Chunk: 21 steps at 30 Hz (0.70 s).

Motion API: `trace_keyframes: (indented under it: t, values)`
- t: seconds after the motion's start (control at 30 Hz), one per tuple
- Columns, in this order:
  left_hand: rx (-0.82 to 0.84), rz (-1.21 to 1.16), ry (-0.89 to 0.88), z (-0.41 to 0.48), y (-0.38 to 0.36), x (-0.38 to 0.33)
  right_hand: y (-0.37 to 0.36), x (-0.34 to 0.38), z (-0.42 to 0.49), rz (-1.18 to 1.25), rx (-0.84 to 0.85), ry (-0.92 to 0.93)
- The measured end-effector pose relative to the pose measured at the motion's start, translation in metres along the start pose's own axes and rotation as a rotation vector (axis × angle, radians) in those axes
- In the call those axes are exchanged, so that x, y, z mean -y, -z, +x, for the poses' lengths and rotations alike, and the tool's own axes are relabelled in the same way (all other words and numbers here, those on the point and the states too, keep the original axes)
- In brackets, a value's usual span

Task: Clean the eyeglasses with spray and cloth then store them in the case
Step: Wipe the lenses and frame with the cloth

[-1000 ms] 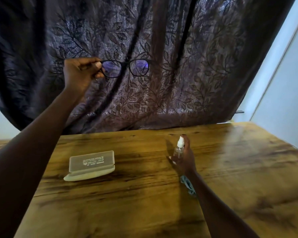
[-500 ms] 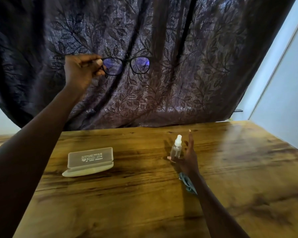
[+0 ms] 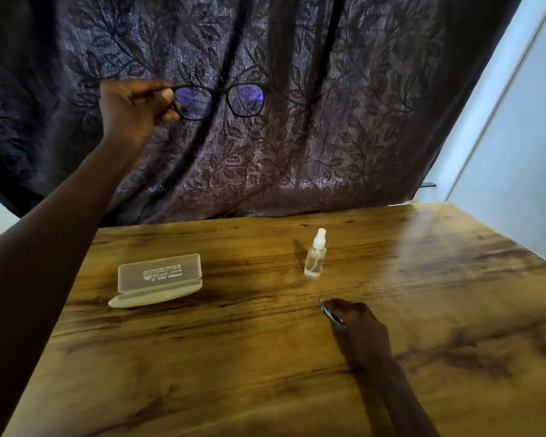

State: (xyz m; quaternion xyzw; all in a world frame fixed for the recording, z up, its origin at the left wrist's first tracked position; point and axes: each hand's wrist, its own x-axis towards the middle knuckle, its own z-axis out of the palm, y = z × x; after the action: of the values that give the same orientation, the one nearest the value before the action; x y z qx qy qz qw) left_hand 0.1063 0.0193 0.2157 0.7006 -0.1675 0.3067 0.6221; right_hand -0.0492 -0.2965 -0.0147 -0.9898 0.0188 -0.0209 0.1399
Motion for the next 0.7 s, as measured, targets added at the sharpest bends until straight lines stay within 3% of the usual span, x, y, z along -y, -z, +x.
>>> trace_keyframes:
  t: [0.27,0.33,0.43,0.53,0.7]
  values:
    - [-0.018,-0.005,0.000,-0.003,0.000,0.004,-0.006,0.001,0.002,0.139,-0.127,0.023]
    - [-0.014,-0.005,0.004,-0.003,0.000,0.006,-0.004,0.001,0.004,0.285,-0.255,0.097]
    - [-0.024,-0.015,0.015,-0.002,0.001,0.008,0.006,0.008,0.013,0.603,-0.431,0.016]
    - [-0.042,-0.023,0.026,0.001,0.002,0.006,0.022,0.023,0.029,0.808,-0.493,-0.049]
    - [-0.068,-0.021,0.028,0.001,0.003,0.000,0.067,0.078,0.058,0.962,-0.601,0.148]
